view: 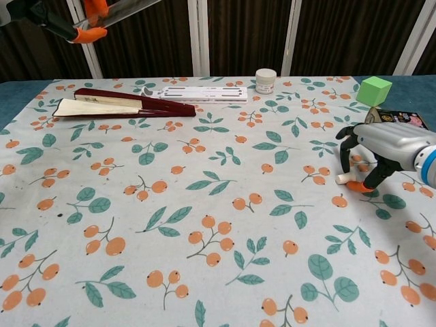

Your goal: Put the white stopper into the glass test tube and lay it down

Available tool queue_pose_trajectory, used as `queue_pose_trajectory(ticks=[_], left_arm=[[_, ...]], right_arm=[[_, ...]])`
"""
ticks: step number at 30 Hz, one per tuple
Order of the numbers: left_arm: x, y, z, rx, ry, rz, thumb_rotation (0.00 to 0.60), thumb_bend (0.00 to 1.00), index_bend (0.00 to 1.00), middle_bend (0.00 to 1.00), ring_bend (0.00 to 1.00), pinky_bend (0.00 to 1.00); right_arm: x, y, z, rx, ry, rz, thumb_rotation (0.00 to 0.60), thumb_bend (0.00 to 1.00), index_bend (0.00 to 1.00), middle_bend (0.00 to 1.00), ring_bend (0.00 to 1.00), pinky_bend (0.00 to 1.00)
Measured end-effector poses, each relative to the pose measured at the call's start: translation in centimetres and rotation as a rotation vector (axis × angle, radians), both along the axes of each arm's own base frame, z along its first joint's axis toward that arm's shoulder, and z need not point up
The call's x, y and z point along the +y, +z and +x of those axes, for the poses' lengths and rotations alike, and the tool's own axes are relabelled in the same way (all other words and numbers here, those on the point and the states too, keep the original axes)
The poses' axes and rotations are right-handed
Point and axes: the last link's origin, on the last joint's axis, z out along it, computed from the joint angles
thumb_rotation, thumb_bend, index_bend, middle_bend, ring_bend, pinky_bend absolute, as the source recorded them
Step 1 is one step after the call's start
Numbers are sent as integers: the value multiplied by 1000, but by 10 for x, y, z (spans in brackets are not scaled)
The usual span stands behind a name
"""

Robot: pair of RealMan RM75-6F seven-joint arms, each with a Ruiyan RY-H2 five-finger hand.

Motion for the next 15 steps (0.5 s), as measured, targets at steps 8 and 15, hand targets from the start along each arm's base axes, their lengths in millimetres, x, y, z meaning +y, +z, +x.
queue_pose_trajectory(ticks=[8,15], left_arm=[[-1,0,1,-3,-7,-5,600,601,621,638,134,0],[-4,-5,4,-4,-16,-26,600,600,621,639,138,0]], right_arm=[[1,5,6,-20,25,-25,600,420,643,175,0,0],[-1,19,17,-53,85,-94,600,421,661,187,0,0]])
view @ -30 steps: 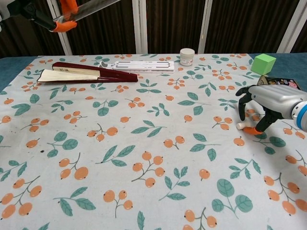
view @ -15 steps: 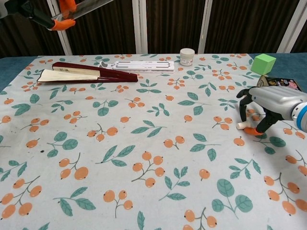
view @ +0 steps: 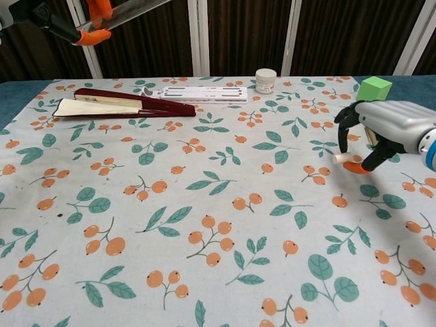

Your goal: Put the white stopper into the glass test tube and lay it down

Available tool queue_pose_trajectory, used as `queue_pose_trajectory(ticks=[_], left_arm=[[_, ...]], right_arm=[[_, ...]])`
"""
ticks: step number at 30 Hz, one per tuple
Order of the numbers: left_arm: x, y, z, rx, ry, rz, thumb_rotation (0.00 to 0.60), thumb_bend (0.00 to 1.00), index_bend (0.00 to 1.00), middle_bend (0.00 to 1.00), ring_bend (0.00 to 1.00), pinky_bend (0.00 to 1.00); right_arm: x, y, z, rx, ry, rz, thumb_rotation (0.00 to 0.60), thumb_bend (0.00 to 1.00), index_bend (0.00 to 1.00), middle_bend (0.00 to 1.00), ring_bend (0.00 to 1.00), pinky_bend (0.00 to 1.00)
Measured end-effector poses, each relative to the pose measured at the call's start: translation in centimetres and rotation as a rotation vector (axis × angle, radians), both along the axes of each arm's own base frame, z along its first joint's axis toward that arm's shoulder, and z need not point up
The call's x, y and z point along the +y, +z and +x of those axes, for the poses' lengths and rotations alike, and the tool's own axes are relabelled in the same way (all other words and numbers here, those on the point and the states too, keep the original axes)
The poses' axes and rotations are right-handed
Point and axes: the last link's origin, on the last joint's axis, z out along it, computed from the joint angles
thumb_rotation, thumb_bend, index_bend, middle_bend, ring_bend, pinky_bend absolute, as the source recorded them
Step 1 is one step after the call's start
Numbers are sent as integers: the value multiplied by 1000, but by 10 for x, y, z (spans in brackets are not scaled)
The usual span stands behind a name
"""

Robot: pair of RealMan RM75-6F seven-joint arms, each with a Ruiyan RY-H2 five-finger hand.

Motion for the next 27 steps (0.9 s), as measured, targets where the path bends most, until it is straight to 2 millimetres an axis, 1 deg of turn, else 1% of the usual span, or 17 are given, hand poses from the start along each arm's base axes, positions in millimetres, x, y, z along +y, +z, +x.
queue_pose_trajectory(ticks=[5,12,20,27], left_arm=[[-1,-6,3,1,-18,-22,600,600,624,642,150,0],[-3,-19,8,-28,-12,-44,600,600,624,642,150,0],[-7,-46,17,-82,14,-87,600,600,630,645,160,0],[-6,-56,26,-100,16,-99,600,600,631,647,160,0]], right_arm=[[-4,14,9,-16,62,-82,600,421,662,190,0,0],[-13,39,24,-37,153,-216,600,421,662,190,0,0],[-29,77,45,-36,303,-410,600,421,663,190,0,0],[-34,89,51,-23,349,-457,600,420,671,190,0,0]])
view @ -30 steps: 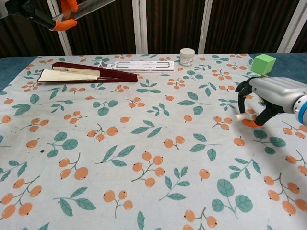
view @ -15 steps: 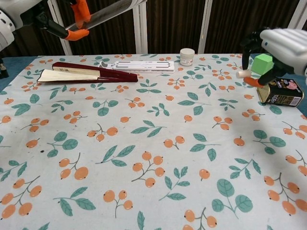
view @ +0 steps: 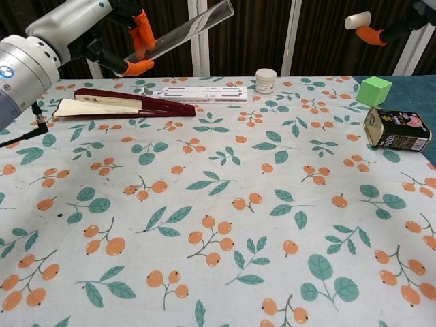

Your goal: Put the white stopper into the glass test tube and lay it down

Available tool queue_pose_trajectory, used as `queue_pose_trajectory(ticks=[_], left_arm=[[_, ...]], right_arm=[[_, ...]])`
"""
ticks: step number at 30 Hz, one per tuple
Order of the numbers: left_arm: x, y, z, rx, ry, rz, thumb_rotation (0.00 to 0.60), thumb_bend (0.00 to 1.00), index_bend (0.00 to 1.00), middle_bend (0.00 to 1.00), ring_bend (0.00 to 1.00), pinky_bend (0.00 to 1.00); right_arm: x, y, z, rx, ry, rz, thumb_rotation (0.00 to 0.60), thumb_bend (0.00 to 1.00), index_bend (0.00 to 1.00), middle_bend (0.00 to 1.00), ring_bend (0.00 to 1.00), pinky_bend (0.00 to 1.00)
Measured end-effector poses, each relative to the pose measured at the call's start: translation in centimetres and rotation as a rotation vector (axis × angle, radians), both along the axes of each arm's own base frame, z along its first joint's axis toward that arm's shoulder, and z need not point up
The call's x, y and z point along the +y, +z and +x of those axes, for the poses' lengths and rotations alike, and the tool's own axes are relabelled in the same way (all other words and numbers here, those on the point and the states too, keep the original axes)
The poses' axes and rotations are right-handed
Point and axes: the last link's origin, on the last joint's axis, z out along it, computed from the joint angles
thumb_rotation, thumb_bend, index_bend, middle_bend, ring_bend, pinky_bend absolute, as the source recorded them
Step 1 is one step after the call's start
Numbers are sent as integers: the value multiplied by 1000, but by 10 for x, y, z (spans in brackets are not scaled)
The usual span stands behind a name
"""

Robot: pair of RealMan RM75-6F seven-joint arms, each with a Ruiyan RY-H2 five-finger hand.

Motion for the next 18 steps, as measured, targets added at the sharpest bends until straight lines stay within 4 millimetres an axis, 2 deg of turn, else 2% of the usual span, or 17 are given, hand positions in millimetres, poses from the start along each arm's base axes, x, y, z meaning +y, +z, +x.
queue_pose_trajectory(ticks=[18], left_arm=[[5,-21,24,-55,22,-37,600,601,632,647,160,0]], right_arm=[[-8,7,19,83,163,-106,600,420,675,190,0,0]])
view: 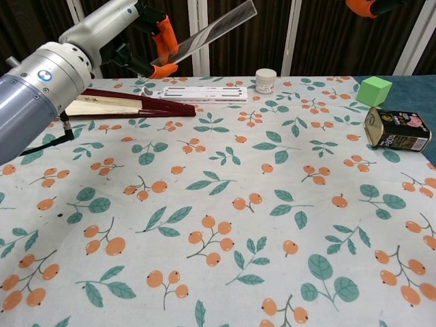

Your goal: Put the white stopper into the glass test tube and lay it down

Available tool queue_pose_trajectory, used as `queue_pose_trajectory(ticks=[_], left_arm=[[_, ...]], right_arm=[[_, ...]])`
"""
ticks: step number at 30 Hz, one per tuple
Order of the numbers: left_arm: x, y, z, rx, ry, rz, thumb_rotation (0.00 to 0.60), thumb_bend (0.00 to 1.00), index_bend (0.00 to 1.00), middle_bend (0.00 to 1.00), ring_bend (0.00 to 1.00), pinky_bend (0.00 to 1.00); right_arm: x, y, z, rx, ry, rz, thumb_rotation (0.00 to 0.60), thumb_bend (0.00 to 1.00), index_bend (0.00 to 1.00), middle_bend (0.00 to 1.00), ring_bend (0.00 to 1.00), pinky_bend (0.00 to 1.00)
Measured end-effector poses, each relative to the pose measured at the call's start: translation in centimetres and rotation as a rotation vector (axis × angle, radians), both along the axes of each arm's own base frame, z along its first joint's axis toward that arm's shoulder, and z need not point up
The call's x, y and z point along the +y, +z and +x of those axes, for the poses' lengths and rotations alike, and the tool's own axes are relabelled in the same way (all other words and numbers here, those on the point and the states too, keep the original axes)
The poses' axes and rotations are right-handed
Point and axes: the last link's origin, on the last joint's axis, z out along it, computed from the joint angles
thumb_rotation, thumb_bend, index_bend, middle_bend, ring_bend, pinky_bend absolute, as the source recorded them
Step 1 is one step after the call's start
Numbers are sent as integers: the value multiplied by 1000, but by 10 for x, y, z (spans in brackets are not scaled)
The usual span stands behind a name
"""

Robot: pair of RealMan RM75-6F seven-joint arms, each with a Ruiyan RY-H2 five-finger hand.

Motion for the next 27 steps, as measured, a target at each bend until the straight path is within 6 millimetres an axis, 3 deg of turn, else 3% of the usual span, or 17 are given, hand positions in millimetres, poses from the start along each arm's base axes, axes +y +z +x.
queue_pose_trajectory(ticks=[16,27], left_arm=[[2,-4,23,-31,-9,-20,600,601,633,648,160,0],[-1,-8,25,-43,1,-33,600,600,633,648,160,0]], right_arm=[[-1,-12,14,55,71,-41,600,419,682,190,0,0],[-3,-15,17,61,68,-54,600,420,682,190,0,0]])
